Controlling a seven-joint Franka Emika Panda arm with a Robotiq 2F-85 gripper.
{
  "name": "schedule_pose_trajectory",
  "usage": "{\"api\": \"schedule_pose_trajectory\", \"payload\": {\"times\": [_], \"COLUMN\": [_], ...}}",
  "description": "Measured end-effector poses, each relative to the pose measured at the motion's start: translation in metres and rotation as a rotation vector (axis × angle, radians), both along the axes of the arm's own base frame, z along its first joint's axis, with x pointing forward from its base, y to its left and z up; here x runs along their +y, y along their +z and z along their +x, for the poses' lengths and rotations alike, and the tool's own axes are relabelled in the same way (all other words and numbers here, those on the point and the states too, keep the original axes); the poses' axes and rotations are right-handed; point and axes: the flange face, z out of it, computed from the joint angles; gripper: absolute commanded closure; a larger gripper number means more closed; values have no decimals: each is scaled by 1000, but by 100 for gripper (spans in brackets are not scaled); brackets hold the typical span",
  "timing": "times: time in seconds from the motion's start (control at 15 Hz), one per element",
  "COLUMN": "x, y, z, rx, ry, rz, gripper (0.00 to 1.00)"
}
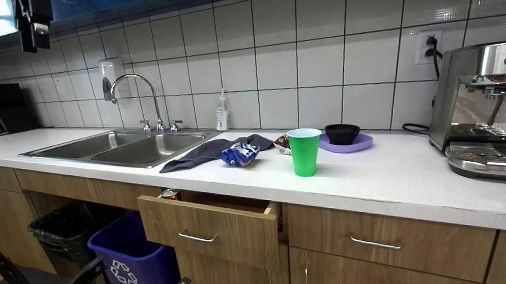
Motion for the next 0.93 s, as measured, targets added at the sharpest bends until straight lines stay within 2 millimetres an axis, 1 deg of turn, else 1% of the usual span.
{"api": "schedule_pose_trajectory", "payload": {"times": [0.2, 0.47, 0.93], "x": [3, 0, -9], "y": [-15, -34, -58], "z": [3, 9, 14], "rx": [-33, -74, -113], "ry": [-4, -21, -41], "rz": [0, 3, -4], "gripper": [0, 0, 0]}}
